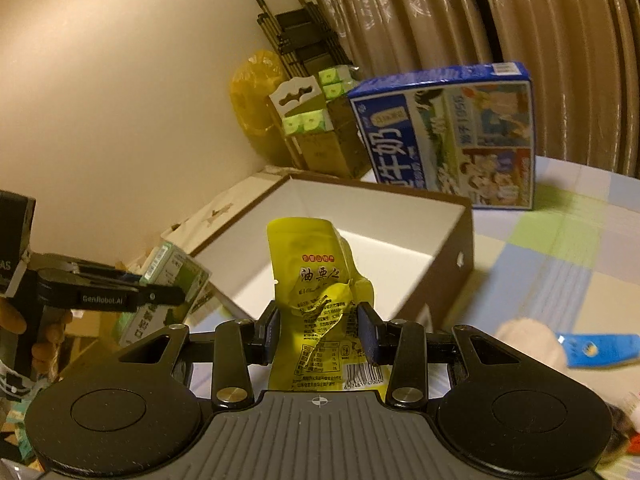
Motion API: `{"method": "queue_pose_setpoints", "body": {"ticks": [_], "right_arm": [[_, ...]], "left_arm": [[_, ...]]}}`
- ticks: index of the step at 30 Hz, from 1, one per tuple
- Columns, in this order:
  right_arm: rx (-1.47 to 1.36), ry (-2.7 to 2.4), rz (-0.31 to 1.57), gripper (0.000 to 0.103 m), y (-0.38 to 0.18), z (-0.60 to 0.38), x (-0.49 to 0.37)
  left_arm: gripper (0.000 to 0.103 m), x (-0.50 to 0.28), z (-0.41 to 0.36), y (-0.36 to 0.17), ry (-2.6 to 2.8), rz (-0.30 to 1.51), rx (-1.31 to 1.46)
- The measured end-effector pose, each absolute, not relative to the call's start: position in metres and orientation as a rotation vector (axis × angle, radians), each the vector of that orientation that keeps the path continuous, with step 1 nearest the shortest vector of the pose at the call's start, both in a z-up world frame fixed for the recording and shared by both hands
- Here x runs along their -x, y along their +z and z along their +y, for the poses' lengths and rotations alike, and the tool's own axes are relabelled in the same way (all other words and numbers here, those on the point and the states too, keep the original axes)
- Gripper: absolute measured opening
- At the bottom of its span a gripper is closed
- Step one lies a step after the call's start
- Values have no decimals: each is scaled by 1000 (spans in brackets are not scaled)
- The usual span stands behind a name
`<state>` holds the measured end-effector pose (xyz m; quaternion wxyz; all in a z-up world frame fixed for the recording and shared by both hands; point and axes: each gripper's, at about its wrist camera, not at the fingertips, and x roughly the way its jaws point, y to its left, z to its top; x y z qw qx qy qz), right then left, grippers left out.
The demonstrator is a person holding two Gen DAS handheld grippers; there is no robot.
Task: Organize objects
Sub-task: 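Carry both items over the box and release them inside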
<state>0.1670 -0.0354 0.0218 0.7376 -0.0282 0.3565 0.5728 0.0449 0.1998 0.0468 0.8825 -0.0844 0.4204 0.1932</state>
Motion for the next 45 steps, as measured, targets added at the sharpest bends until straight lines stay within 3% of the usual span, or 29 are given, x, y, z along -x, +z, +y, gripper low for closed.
{"method": "queue_pose_setpoints", "body": {"ticks": [8, 16, 37, 45], "right_arm": [[70, 1205, 780, 37, 20, 19, -169], [116, 1124, 807, 37, 7, 58, -188], [332, 957, 943, 37, -44, 121, -217], [404, 901, 941, 37, -53, 130, -221]], "left_arm": [[25, -86, 261, 52, 395, 843, 128], [25, -136, 305, 23, 383, 917, 91], [25, -190, 338, -61, 347, 1121, 73], [41, -192, 334, -58, 302, 1115, 60]]}}
